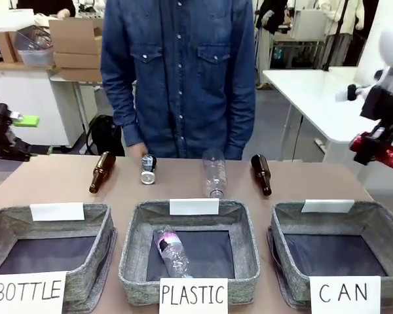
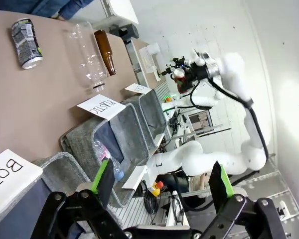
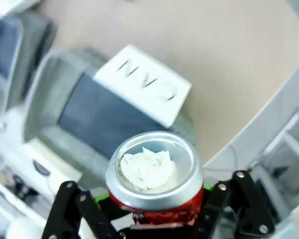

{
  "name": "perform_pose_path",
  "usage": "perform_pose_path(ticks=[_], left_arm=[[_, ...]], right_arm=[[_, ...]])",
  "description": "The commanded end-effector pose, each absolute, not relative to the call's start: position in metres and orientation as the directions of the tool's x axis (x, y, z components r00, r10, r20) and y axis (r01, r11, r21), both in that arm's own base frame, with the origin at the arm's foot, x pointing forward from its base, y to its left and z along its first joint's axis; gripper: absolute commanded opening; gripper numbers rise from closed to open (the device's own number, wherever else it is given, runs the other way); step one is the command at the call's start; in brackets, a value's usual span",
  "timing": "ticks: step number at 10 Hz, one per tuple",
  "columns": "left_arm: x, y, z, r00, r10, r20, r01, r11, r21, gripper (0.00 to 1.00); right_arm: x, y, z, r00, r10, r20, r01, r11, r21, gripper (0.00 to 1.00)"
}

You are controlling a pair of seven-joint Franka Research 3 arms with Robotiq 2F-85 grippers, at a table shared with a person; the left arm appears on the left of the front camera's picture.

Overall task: Sort the can waste into the basket.
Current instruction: Pick up the can waste from the table and place it in the right Fabric basket.

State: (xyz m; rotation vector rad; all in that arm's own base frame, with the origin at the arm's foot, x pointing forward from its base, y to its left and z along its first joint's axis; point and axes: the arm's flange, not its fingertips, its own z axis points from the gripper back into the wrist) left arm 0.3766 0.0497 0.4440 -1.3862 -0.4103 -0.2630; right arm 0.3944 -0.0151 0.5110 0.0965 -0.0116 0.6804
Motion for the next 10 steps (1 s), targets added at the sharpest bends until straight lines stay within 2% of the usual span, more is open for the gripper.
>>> perform_pose_path(ticks=[1,3,5,9,10], left_arm=[[0.377,0.048,0.445,0.89,0.065,0.451,0.437,0.155,-0.886,1.0],[0.377,0.048,0.445,0.89,0.065,0.451,0.437,0.155,-0.886,1.0],[0.377,0.048,0.445,0.89,0.065,0.451,0.437,0.155,-0.886,1.0],[0.377,0.048,0.445,0.89,0.065,0.451,0.437,0.155,-0.886,1.0],[0.377,0.048,0.445,0.89,0.065,0.451,0.437,0.155,-0.886,1.0]], right_arm=[[0.335,-0.007,0.506,0.303,0.928,0.217,-0.952,0.287,0.103,0.15],[0.302,0.007,0.504,0.165,0.955,0.248,-0.984,0.143,0.104,0.15],[0.311,0.004,0.504,0.153,0.948,0.278,-0.984,0.12,0.133,0.15],[0.325,0.009,0.508,0.167,0.951,0.259,-0.981,0.134,0.142,0.15],[0.328,0.009,0.509,0.18,0.944,0.276,-0.978,0.14,0.157,0.76]])
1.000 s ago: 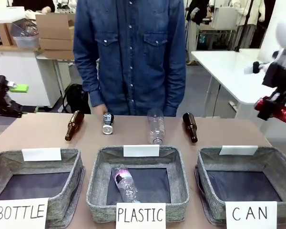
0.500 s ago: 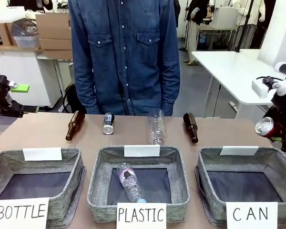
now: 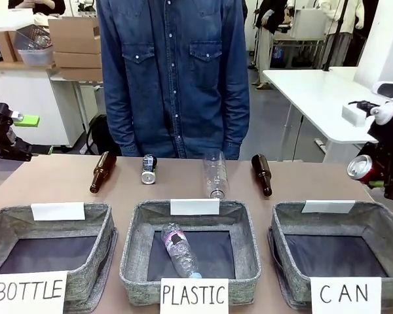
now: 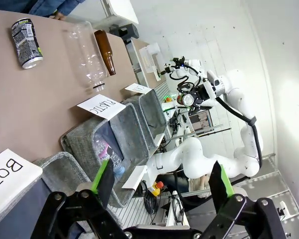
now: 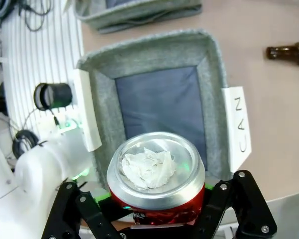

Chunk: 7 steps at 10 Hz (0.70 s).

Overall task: Sort the can waste into the basket.
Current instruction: Pick up the can waste from the table and place it in the right Fabric basket.

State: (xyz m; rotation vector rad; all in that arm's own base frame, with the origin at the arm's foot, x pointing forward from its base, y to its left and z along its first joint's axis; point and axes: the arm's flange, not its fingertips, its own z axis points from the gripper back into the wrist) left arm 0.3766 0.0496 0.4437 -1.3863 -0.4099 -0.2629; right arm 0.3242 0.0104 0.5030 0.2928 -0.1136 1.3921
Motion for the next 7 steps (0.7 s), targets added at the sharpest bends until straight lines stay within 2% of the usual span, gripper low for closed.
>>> perform_pose_path(ticks=[1,2,3,4,7], left_arm=[[0.3772,0.0484,0.4446,0.89,0.065,0.451,0.437,0.155,-0.886,1.0],[0.3772,0.0484,0.4446,0.89,0.065,0.451,0.437,0.155,-0.886,1.0],[0.3772,0.0484,0.4446,0.89,0.065,0.451,0.437,0.155,-0.886,1.0],[0.3772,0.0484,0.4446,0.89,0.065,0.451,0.437,0.155,-0.886,1.0],[0.3772,0.0484,0.4446,0.89,0.065,0.451,0.437,0.155,-0.886,1.0]], right_arm=[[0.3301,0.0095,0.5097,0.192,0.943,0.271,-0.974,0.149,0.173,0.76],[0.3319,0.01,0.5097,0.192,0.945,0.267,-0.973,0.147,0.18,1.0],[0.3335,0.0108,0.5097,0.195,0.946,0.261,-0.972,0.15,0.182,0.81],[0.3342,0.0111,0.5103,0.202,0.945,0.255,-0.97,0.158,0.184,1.0],[0.3363,0.0107,0.5097,0.235,0.939,0.252,-0.96,0.183,0.213,1.0]])
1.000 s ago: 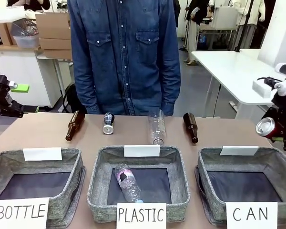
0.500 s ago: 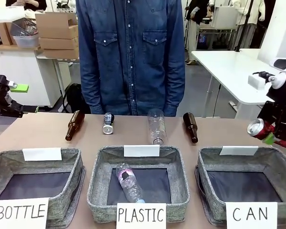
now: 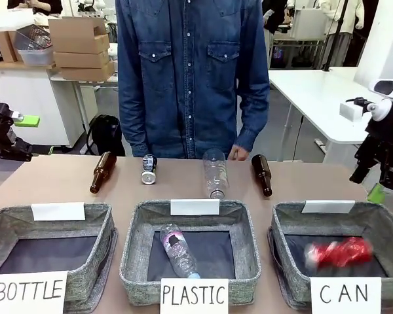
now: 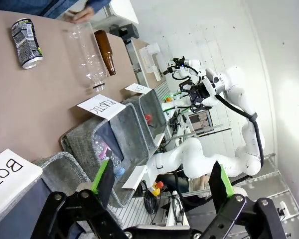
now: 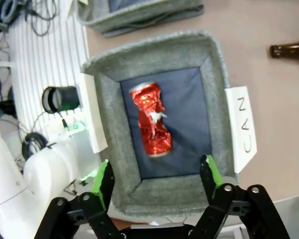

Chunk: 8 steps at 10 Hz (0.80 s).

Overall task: Sort the can waste into the basket.
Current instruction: Pick up the can waste from the table and place it in the right Fabric basket.

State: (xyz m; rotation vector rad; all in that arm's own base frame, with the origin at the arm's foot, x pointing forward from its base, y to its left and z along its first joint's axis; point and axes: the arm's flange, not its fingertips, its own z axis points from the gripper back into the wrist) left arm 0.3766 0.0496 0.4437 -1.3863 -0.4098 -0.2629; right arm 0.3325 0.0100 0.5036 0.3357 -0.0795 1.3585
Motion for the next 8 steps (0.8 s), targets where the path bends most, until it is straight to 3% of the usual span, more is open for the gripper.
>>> perform_pose_path(ticks=[1,4,5,6,7,8], left_arm=[[0.377,0.048,0.445,0.89,0.065,0.451,0.437,0.155,-0.886,1.0],[0.377,0.048,0.445,0.89,0.065,0.451,0.437,0.155,-0.886,1.0],[0.377,0.048,0.445,0.89,0.065,0.451,0.437,0.155,-0.886,1.0],[0.377,0.048,0.445,0.89,0.065,0.451,0.437,0.155,-0.886,1.0],[0.377,0.048,0.445,0.89,0.065,0.451,0.437,0.155,-0.886,1.0],[0.377,0.048,0.445,0.89,0.065,0.451,0.437,0.155,-0.886,1.0]], right_arm=[[0.337,0.011,0.51,0.238,0.938,0.253,-0.958,0.184,0.219,1.0],[0.339,0.013,0.51,0.284,0.926,0.249,-0.945,0.225,0.238,1.0],[0.342,0.014,0.514,0.357,0.888,0.289,-0.92,0.279,0.276,1.0],[0.351,0.017,0.531,0.709,0.633,0.31,-0.681,0.504,0.531,1.0],[0.361,0.018,0.544,0.902,0.343,0.261,-0.42,0.565,0.71,1.0],[0.369,0.009,0.558,0.967,0.102,0.235,-0.256,0.434,0.864,1.0]])
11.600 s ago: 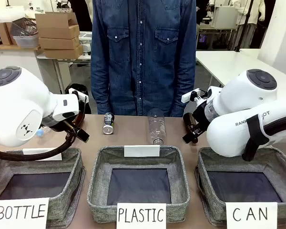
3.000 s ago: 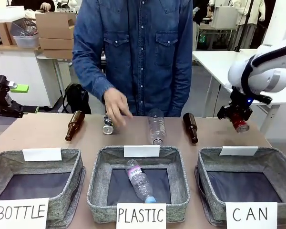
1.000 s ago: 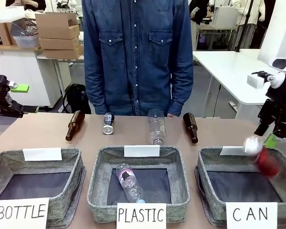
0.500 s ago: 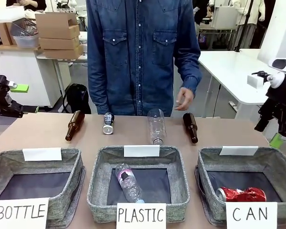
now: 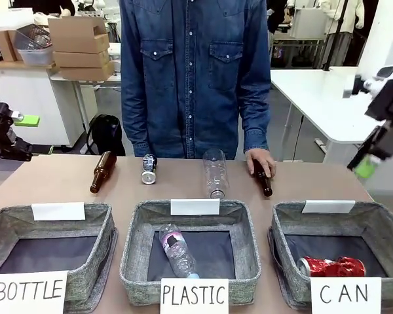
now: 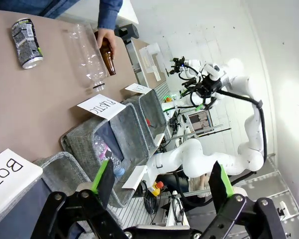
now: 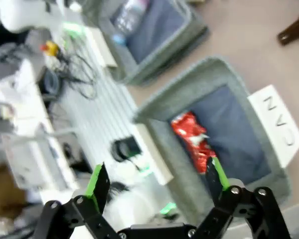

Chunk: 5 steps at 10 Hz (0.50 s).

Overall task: Sort the can waste into the basket.
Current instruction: Pick up the can waste from the table and place it in the right Fabric basket.

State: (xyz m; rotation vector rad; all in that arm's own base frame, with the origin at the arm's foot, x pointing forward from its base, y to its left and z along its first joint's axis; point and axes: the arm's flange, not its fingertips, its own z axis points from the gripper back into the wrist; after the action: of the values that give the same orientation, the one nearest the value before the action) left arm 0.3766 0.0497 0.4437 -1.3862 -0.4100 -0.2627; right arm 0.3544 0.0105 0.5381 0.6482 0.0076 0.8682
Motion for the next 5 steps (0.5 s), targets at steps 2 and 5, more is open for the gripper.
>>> perform_pose_path(ticks=[2,5], left_arm=[[0.377,0.048,0.445,0.89,0.065,0.451,0.437,0.155,-0.886,1.0],[0.377,0.048,0.445,0.89,0.065,0.451,0.437,0.155,-0.886,1.0]], right_arm=[[0.379,0.004,0.56,0.906,-0.324,0.272,-0.222,0.181,0.958,1.0],[0.402,0.031,0.555,0.874,-0.411,0.261,-0.156,0.272,0.95,1.0]])
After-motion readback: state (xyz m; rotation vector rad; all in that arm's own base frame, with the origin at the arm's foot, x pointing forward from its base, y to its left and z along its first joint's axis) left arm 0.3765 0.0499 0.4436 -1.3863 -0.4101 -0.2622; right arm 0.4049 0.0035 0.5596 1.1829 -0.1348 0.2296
